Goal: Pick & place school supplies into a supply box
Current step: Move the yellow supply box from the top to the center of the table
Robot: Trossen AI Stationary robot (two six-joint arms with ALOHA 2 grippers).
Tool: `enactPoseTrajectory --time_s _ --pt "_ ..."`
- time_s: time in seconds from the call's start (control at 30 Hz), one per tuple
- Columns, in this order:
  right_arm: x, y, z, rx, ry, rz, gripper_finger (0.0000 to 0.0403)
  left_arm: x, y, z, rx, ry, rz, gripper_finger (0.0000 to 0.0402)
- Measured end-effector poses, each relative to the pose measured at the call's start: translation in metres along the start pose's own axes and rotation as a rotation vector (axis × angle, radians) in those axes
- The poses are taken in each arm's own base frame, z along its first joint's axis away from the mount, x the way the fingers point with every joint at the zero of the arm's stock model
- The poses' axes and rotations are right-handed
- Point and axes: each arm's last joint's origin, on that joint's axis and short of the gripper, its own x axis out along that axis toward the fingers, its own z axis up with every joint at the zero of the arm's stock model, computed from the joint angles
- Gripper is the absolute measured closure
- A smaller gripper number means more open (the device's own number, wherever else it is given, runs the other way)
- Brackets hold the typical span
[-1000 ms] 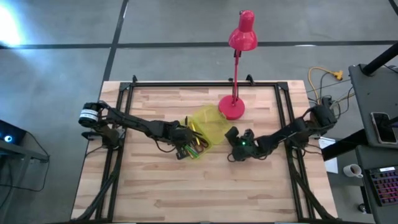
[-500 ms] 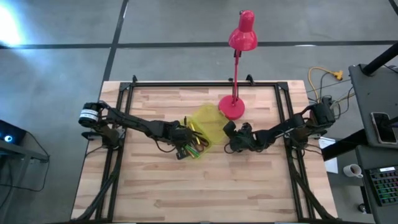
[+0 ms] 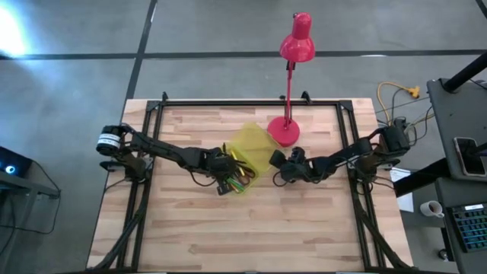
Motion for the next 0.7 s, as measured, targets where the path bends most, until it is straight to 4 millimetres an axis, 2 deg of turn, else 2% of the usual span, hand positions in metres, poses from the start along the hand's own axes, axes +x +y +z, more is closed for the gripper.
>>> enactPoseTrajectory --time_s 0.2,0.37,0.7 --pt "-0.003 0.007 0.0 -0.191 0.003 0.023 0.037 -0.002 0.0 0.001 -0.001 -0.005 -0.001 0.0402" --pt "-0.007 0.021 -0.002 -0.383 0.006 0.064 0.0374 -0.009 -0.003 0.013 -0.008 -0.049 -0.017 0.0402" --pt "-0.03 0.075 -0.005 -0.77 -0.04 0.076 0.0375 -0.024 -0.006 0.028 -0.01 -0.062 -0.017 0.0402"
